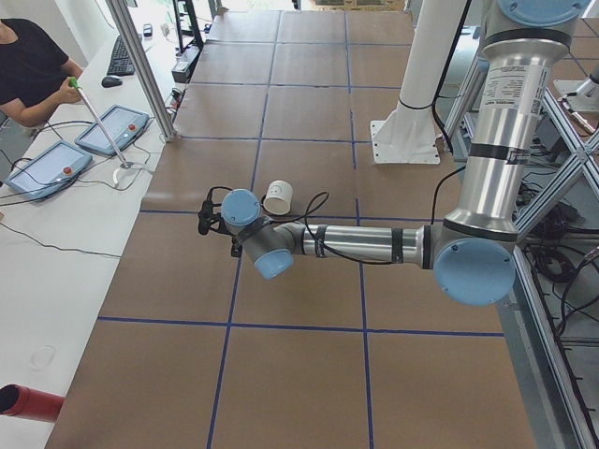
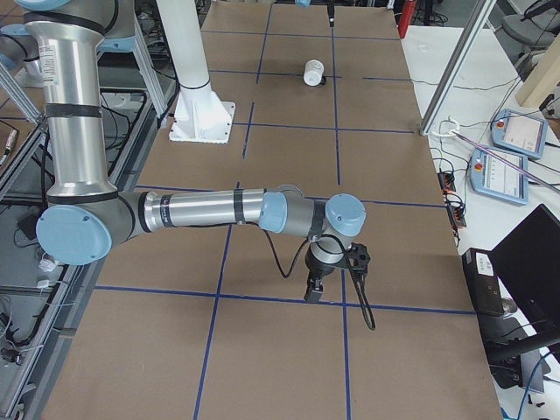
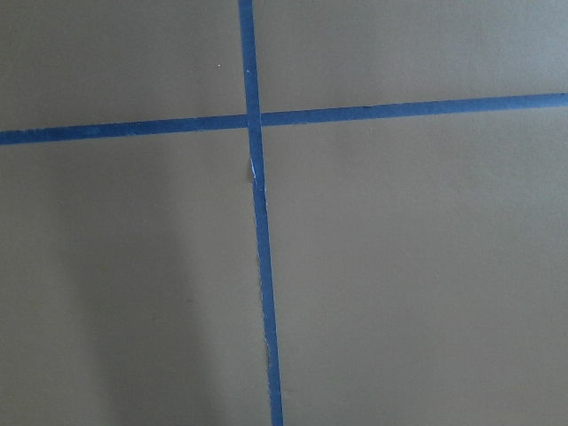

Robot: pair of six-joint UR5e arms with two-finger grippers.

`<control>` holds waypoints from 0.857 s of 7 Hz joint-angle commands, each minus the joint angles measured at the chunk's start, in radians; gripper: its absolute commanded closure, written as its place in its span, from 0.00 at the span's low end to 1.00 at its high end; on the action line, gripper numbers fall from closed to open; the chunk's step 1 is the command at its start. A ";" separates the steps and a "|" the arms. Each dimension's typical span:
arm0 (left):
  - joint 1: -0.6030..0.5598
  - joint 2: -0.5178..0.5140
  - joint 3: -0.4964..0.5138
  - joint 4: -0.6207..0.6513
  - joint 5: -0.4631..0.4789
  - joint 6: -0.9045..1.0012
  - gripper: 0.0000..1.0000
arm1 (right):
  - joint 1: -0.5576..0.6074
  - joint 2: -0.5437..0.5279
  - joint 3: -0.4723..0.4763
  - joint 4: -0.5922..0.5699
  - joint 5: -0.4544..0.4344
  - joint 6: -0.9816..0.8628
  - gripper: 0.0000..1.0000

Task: Flip mug
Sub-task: 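Reach the left gripper toward the white mug lying on its side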

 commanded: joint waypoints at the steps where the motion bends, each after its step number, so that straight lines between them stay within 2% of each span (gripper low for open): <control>1: 0.069 -0.007 0.086 -0.281 0.009 -0.226 0.00 | 0.000 0.001 0.000 0.000 0.000 0.000 0.00; 3: 0.123 -0.010 0.098 -0.415 0.059 -0.383 0.00 | 0.000 0.001 0.000 0.000 0.000 0.000 0.00; 5: 0.262 -0.010 0.102 -0.601 0.226 -0.597 0.00 | 0.000 0.001 0.000 0.000 0.000 0.000 0.00; 6: 0.295 -0.016 0.102 -0.620 0.263 -0.612 0.00 | 0.000 0.001 0.000 0.000 0.000 0.000 0.00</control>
